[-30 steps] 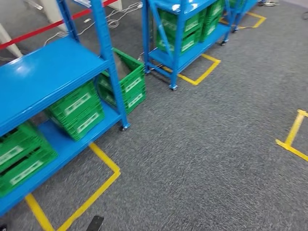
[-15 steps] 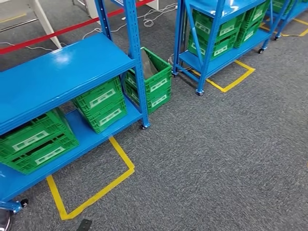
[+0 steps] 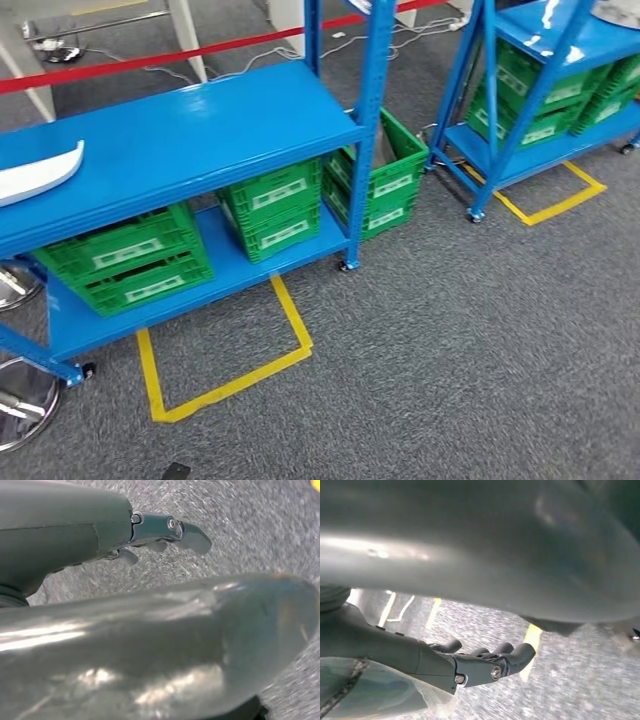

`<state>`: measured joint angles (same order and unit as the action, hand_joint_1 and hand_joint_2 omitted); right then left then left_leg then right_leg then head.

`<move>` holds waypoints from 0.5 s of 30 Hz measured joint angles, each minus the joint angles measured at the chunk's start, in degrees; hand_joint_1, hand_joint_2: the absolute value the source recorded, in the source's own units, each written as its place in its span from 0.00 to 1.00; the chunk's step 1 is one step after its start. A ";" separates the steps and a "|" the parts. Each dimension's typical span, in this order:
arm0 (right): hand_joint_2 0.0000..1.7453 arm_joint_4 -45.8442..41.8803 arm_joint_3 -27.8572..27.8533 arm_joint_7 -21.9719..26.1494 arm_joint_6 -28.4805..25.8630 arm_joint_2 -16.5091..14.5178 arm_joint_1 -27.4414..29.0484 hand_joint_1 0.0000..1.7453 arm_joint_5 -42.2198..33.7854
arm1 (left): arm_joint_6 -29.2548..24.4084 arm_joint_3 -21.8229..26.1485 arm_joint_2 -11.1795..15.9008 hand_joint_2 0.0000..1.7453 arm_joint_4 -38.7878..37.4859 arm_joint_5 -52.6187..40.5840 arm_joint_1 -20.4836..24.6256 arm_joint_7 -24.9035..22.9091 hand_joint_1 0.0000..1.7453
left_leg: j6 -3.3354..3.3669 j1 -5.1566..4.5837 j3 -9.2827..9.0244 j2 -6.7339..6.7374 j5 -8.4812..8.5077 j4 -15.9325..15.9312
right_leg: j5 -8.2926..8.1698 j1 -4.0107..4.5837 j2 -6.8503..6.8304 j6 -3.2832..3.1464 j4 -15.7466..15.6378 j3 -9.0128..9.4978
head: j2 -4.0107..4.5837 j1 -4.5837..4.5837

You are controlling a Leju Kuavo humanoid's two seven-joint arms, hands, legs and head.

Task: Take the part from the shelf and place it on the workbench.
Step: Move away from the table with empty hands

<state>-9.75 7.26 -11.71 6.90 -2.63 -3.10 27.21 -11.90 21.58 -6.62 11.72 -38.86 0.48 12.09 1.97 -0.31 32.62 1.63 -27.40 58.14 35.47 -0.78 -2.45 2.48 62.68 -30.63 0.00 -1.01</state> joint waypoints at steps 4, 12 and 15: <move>0.00 0.00 -0.20 -0.07 0.01 0.09 0.22 0.00 -0.09 | 0.03 -0.26 -0.02 0.00 -0.02 -0.05 0.09 0.05 0.00 | 0.33 0.05 -0.09 -3.35 -0.06 0.05 | 2.88 0.01 2.32 0.10 11.07 -6.59 | 0.00 0.23; 0.00 0.07 -2.20 0.63 -2.86 0.25 0.14 0.00 -2.08 | 1.29 -1.88 0.38 0.00 -0.19 -3.42 -0.39 2.03 0.00 | -1.55 0.35 0.30 -8.57 -0.15 0.46 | -5.48 -0.21 5.85 -1.37 -4.50 -0.48 | 0.00 0.18; 0.00 0.07 -3.08 0.98 -3.32 0.68 0.27 0.00 -2.22 | 2.39 -2.87 0.91 0.00 -0.28 -4.90 -0.54 2.10 0.00 | -2.46 0.22 2.12 -4.95 -2.74 4.48 | -5.66 -0.43 3.68 -2.32 -5.14 0.04 | 0.00 -0.32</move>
<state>-9.68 4.17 -10.73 3.58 -1.95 -2.83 24.99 -9.51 18.71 -5.71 11.43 -43.75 -0.06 14.19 -0.49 -0.10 34.74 -3.32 -30.14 62.61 29.81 -1.21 1.23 0.16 57.53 -30.59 0.00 -1.33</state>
